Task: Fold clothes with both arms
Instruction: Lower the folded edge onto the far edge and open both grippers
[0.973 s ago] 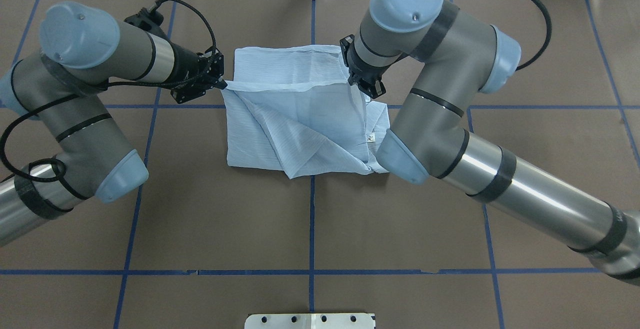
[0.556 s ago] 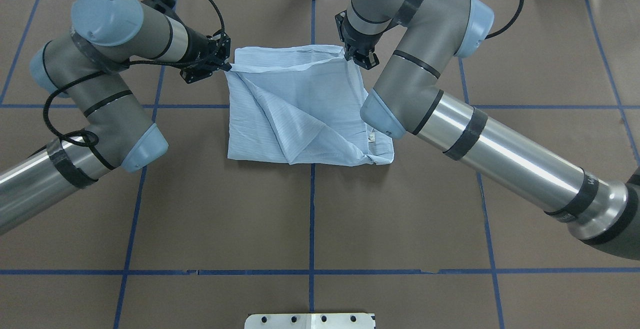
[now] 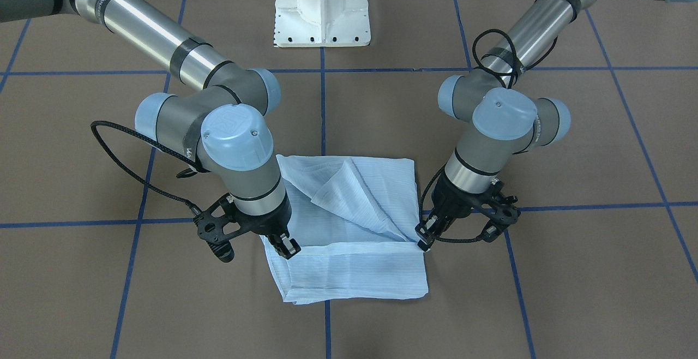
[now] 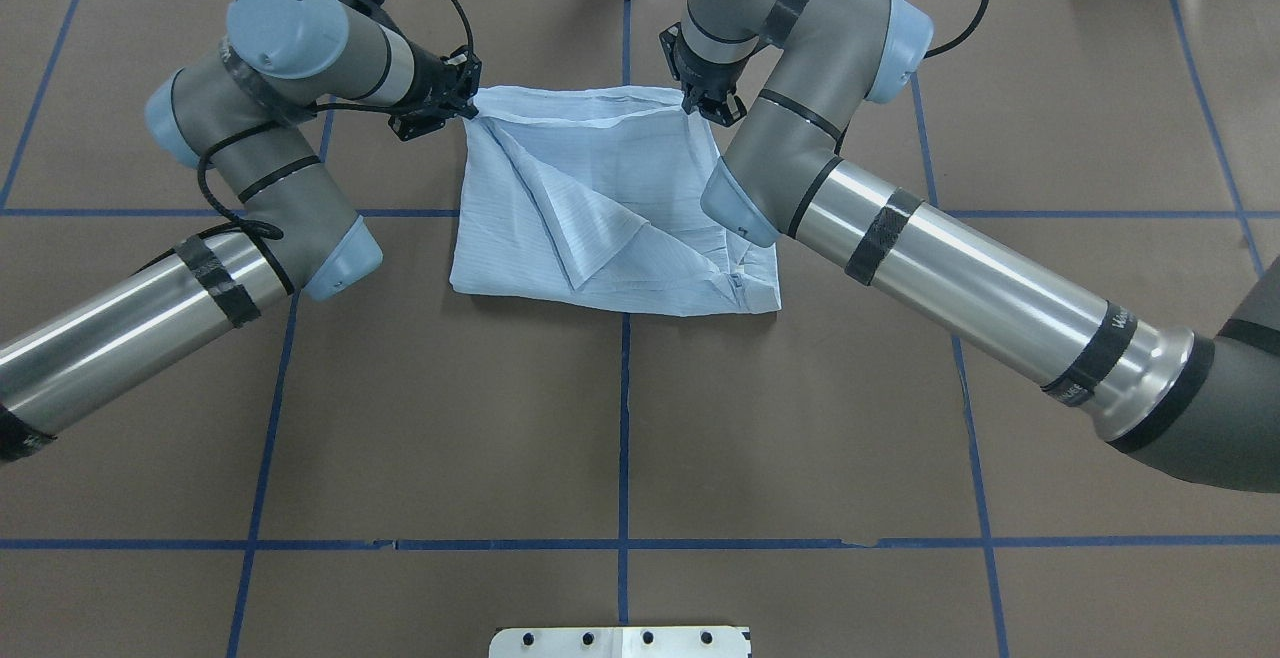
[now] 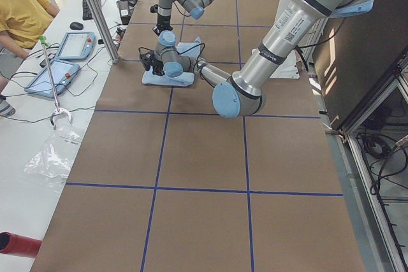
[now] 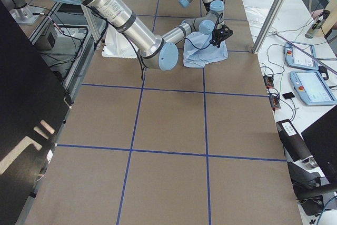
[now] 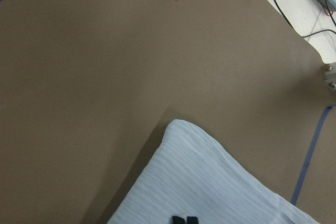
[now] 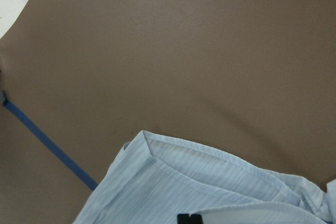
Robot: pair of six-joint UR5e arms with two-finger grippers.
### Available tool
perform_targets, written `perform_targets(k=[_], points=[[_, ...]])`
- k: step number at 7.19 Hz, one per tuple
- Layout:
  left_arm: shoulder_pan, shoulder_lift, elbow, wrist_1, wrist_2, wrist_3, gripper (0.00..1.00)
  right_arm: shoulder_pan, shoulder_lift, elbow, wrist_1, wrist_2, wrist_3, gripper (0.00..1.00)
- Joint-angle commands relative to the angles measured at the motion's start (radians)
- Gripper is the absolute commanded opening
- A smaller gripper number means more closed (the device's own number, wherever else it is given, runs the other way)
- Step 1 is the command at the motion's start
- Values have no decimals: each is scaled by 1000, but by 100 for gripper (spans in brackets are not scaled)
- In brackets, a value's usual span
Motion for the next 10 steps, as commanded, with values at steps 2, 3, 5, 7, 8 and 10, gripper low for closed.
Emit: perform_targets(k=[2, 3, 5, 7, 8, 10], points=[[0, -33, 99, -47, 54, 63, 27, 0, 34, -150, 111, -3, -88, 2], [0, -47, 103, -47, 54, 64, 43, 0, 48, -163, 110, -3, -88, 45], [-3, -51, 122, -54, 55, 83, 51, 2, 75, -183, 112, -8, -90, 67], [-41, -38, 100, -57, 45, 109, 51, 35, 87, -183, 110, -2, -105, 70], [-47, 3, 40, -51, 31, 121, 51, 29, 85, -142, 104, -2, -93, 75], [-124, 129, -95, -51, -107, 220, 51, -49, -57, 174, -1, -2, -68, 77]])
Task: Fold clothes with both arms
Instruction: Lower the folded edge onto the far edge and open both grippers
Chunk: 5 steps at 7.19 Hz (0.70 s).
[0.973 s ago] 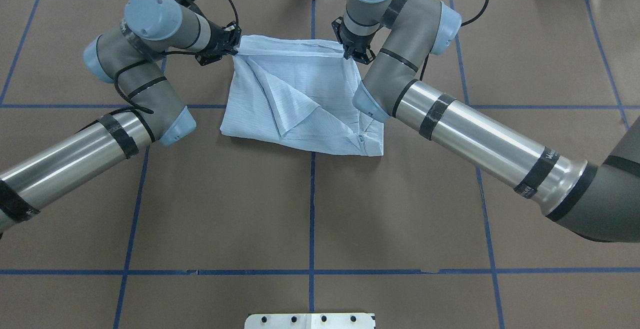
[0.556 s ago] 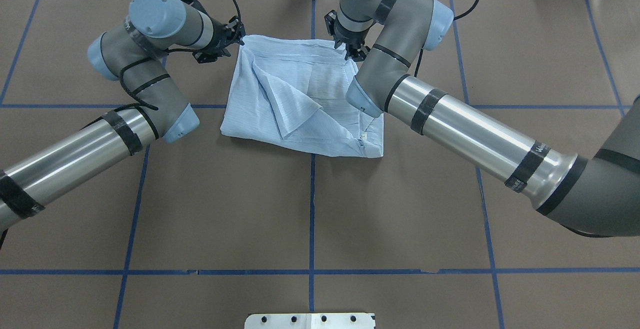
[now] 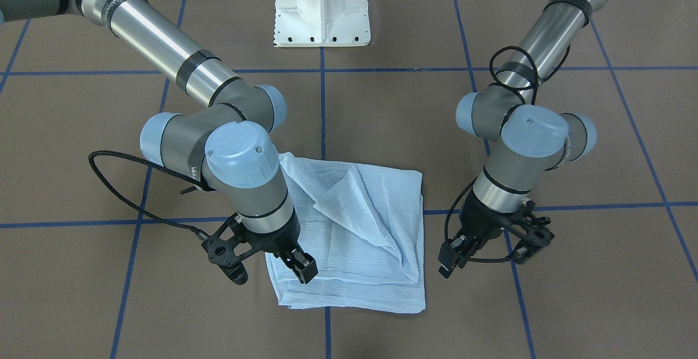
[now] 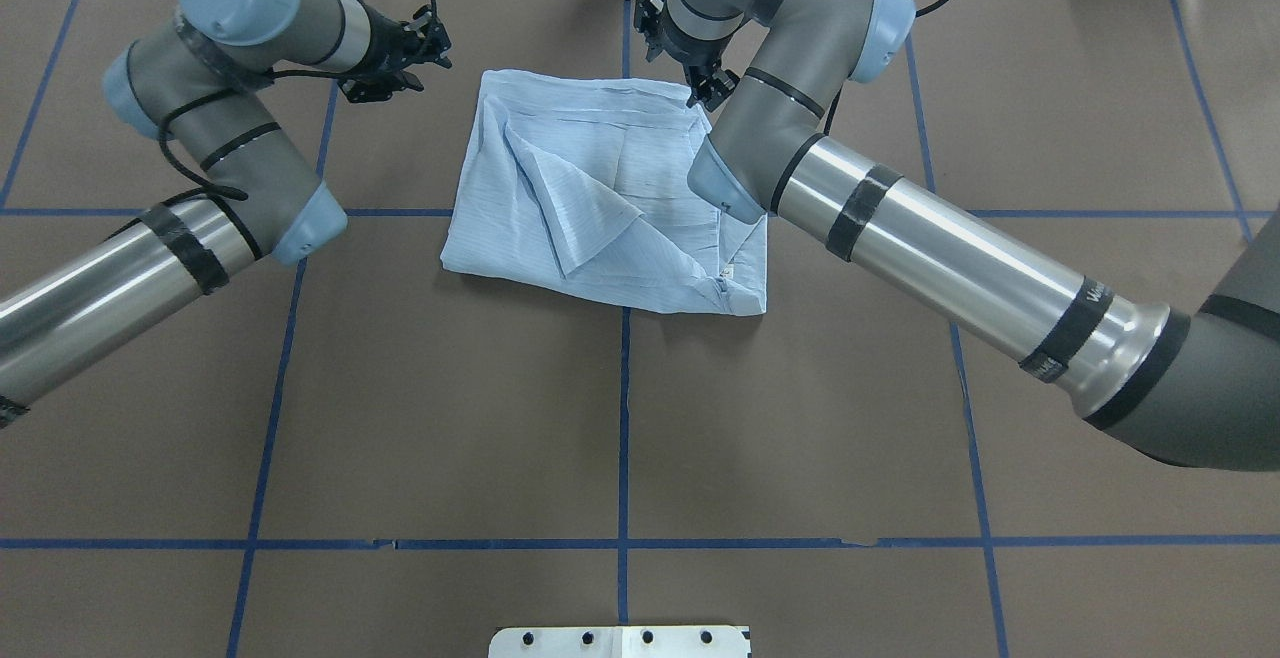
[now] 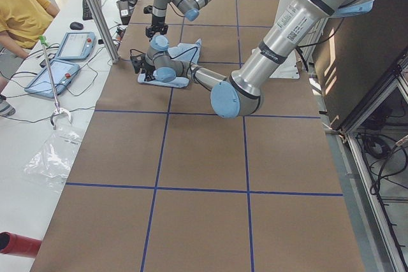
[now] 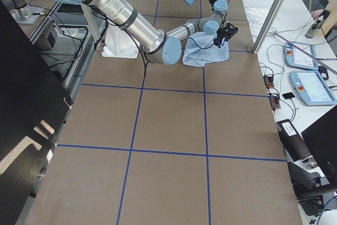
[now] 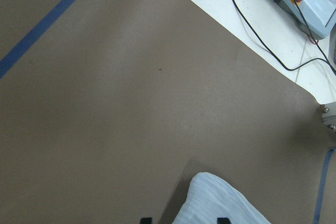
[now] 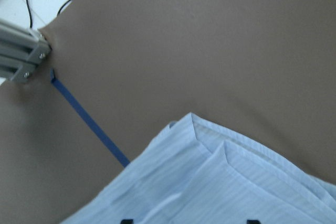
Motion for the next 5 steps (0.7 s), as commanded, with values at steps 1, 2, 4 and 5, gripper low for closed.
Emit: perform_targets(k=[1, 2, 4, 5], points=[[-70, 113, -113, -1, -67, 131, 51, -100, -95, 257, -129, -12, 12, 81], [-87, 144, -127, -4, -102, 163, 51, -159, -103, 297, -142, -48, 26, 84], [-100, 162, -132, -4, -112, 189, 51, -270, -107, 320, -147, -174, 44, 84], [-100, 164, -133, -4, -116, 190, 51, -307, -104, 314, -147, -214, 43, 84]])
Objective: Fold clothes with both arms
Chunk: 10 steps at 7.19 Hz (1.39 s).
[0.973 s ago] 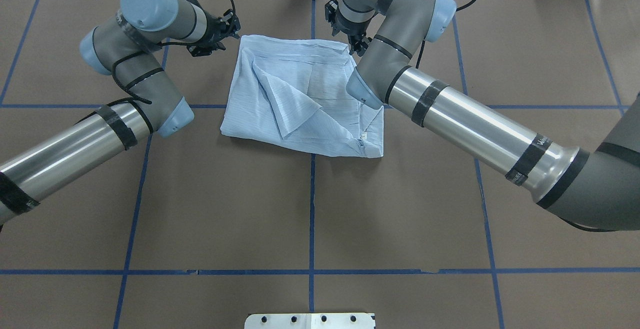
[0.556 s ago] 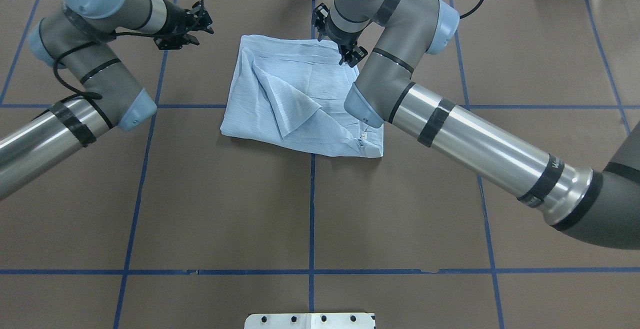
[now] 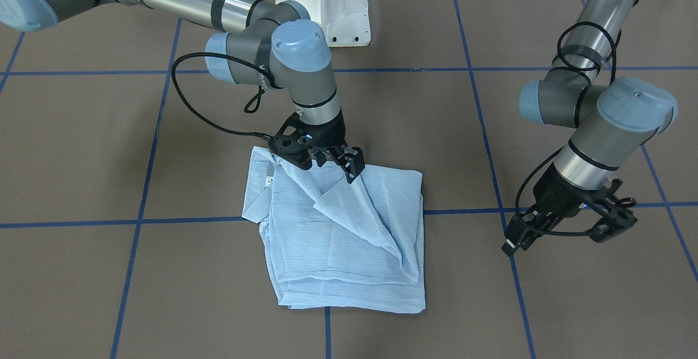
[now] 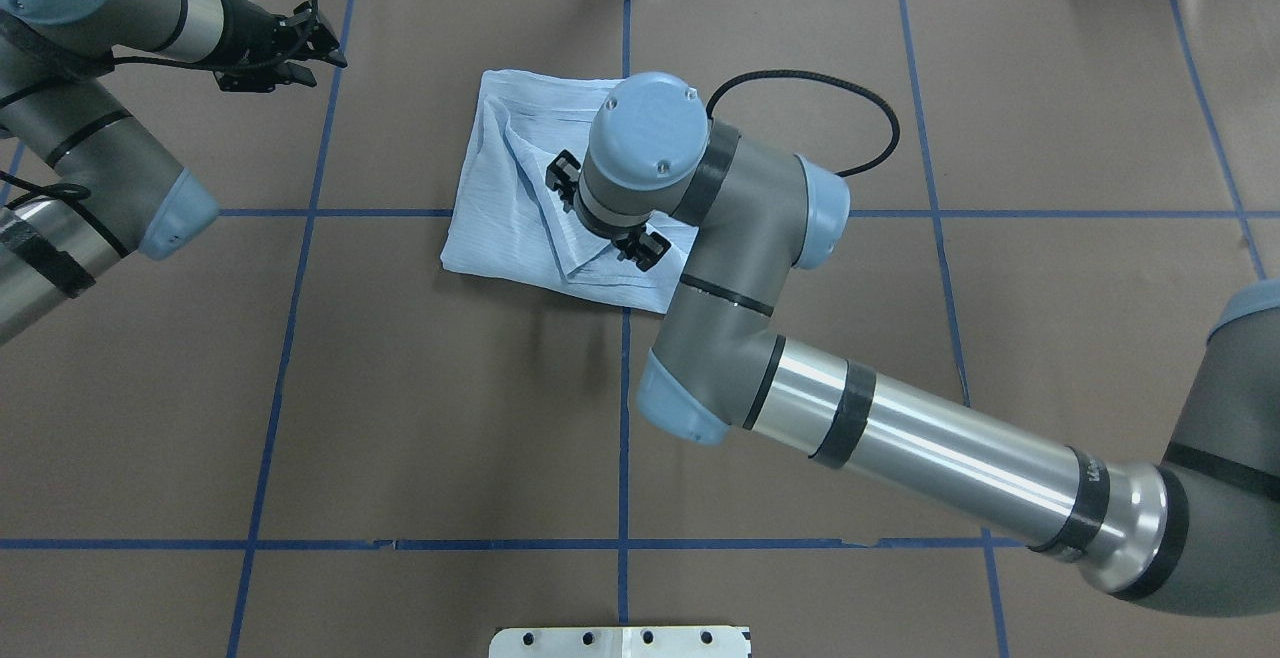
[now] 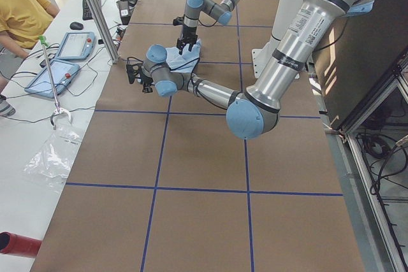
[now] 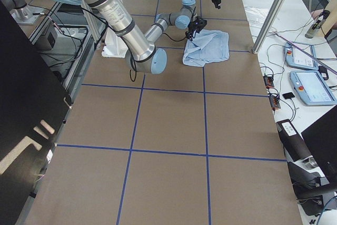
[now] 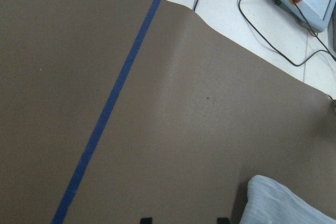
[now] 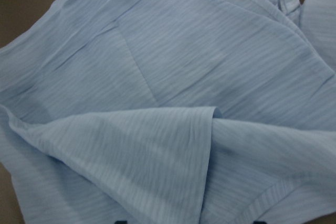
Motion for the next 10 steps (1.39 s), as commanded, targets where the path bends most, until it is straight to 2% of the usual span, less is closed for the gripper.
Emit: perform_targets(k=[1, 2, 3, 4, 10], points=[[-2, 7, -3, 0, -6, 6, 51, -75, 3, -9, -2, -80, -1, 83], [-2, 7, -3, 1, -5, 6, 51, -75, 1, -12, -2, -80, -7, 81], [-2, 7, -3, 1, -5, 6, 51, -73, 6, -14, -2, -80, -7, 71], [-2, 7, -3, 1, -5, 6, 51, -73, 13, -28, -4, -91, -9, 66], [-2, 9, -3, 4, -3, 4, 51, -76, 18, -55, 4, -112, -104, 66]])
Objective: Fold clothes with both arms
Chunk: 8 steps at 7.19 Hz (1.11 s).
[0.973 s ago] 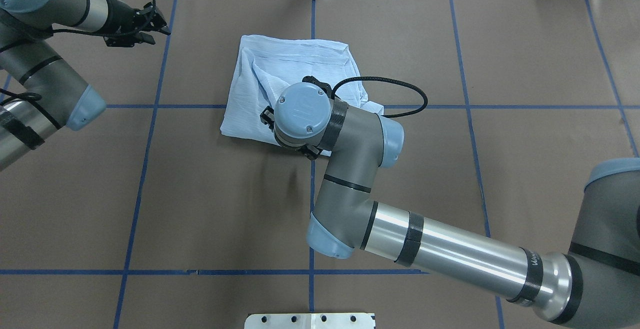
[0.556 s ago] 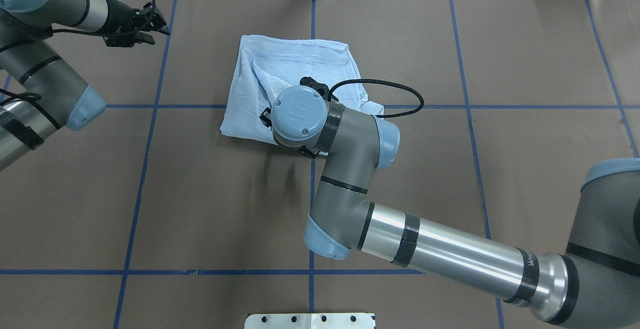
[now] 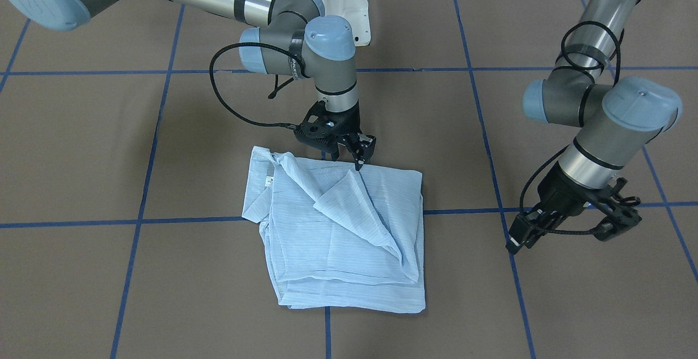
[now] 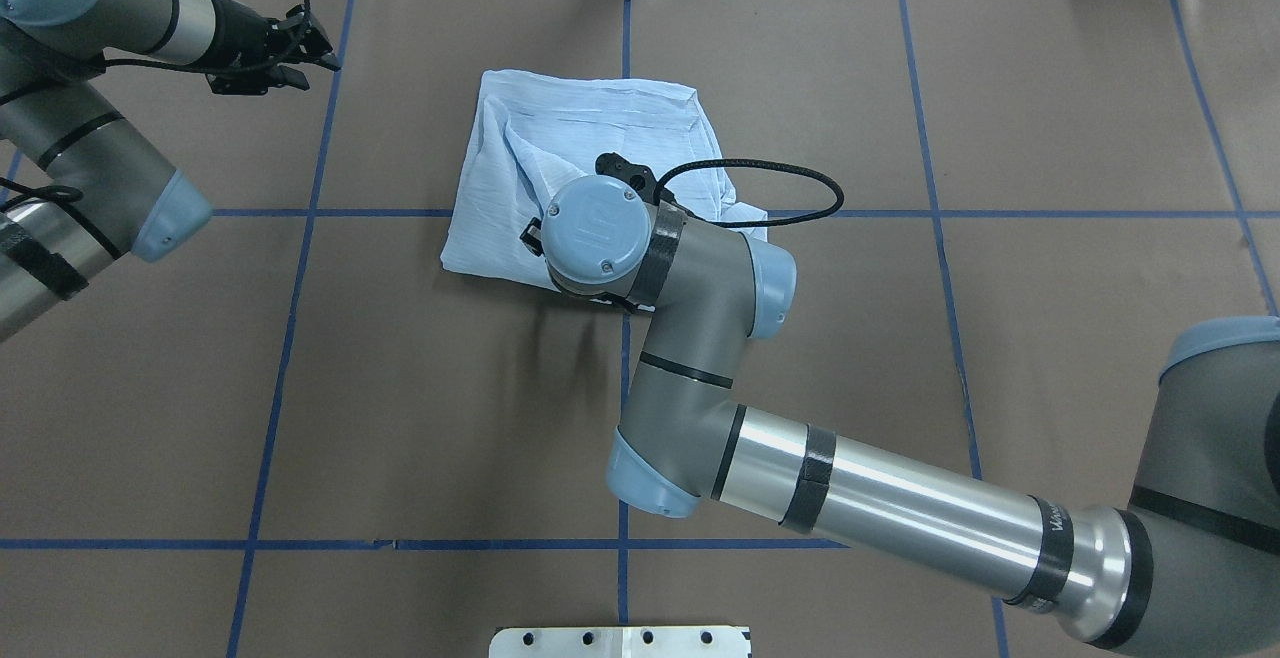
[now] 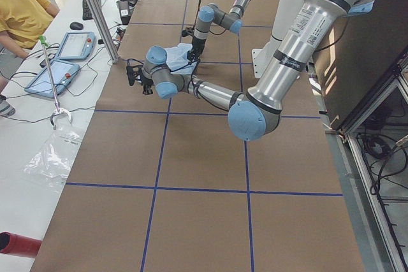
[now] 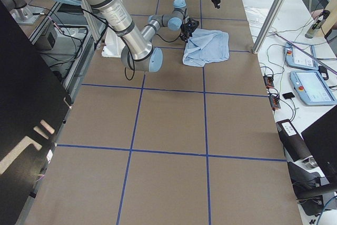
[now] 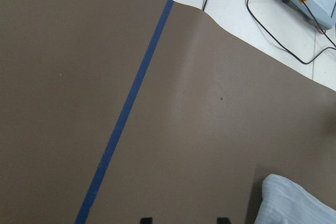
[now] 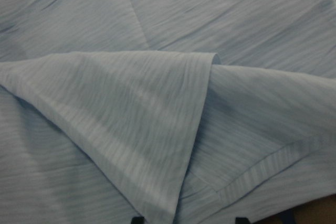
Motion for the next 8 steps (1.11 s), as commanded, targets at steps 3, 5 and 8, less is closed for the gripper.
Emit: perform_targets(k=[3, 5, 8], points=[[1, 1, 1, 1, 1, 0, 51, -1, 23, -26, 3, 1, -29, 65], [0, 1, 0, 1, 1, 1, 51, -1, 32, -47, 6, 1, -31, 63], [2, 1, 1, 1, 3, 1, 51, -1, 51, -64, 4, 1, -32, 18]])
